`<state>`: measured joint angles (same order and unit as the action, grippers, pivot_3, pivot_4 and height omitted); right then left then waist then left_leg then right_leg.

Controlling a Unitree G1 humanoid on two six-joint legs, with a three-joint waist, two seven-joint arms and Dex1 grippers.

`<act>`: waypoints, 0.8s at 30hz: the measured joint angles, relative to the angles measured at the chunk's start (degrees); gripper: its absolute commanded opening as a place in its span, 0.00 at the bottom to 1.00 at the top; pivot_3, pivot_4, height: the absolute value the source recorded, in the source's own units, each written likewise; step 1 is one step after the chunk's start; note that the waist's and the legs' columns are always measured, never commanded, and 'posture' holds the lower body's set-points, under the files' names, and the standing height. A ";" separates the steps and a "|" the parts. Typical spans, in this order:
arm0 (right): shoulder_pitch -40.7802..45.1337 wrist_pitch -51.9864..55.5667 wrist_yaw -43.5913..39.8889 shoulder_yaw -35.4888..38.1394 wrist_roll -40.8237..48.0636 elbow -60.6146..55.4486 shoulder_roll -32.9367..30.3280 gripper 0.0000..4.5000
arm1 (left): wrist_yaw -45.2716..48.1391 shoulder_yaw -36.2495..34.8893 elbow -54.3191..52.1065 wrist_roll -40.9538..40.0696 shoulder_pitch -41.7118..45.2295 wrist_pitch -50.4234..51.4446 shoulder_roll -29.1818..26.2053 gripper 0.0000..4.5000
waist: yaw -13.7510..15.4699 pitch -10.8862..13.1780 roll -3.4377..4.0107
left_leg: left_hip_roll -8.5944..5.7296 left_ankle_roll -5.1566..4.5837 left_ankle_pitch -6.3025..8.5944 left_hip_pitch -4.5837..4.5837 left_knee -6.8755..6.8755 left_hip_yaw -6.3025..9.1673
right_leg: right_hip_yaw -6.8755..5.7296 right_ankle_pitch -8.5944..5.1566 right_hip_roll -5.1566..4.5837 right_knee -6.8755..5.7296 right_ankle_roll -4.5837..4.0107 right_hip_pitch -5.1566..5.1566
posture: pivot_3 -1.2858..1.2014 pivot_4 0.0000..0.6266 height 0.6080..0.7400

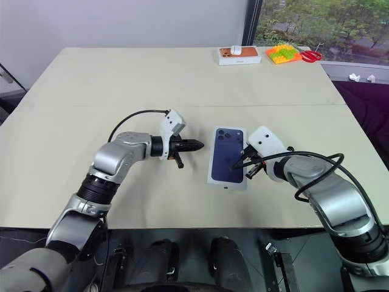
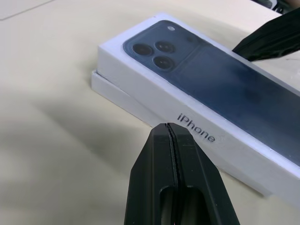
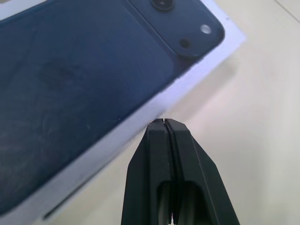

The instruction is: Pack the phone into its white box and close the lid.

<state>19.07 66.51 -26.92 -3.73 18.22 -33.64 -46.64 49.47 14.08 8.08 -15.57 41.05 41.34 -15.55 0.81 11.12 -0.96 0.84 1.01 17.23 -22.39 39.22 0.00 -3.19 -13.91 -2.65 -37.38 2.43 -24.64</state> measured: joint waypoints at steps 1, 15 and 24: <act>0.22 0.00 0.10 -0.24 -0.07 0.22 0.19 0.01 | -0.17 0.67 0.05 0.17 0.00 -0.19 0.57 0.00 | 0.00 0.00 0.00 | 0.00 0.00 0.00 -0.01 0.00 0.00 | 0.00 0.00 0.00 0.02 0.00 0.00 | 0.52 0.24 1.00; 1.34 -0.52 0.93 -0.91 -1.74 1.91 0.90 0.01 | -2.99 -0.62 0.03 -0.46 0.21 -0.24 3.78 0.00 | -0.21 0.00 0.01 | 0.01 0.00 0.00 0.04 0.00 -0.01 | 0.01 0.00 0.03 -0.05 0.00 0.00 | 0.52 0.24 1.00; 1.33 -0.52 1.32 -0.91 -2.17 1.92 1.04 0.01 | 0.21 -1.70 -0.84 -0.05 -0.27 -0.85 -4.72 0.00 | -0.04 -0.01 0.01 | 0.00 0.00 0.00 0.03 0.00 0.00 | 0.00 0.00 -0.02 -0.05 0.00 0.01 | 0.52 0.24 1.00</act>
<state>20.39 65.98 -25.60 -4.64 16.05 -31.72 -45.60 49.68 12.38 7.24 -15.62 40.78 40.48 -20.27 0.78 11.11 -0.95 0.84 1.01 17.23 -22.36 39.22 0.00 -3.18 -13.91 -2.66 -37.43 2.43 -24.64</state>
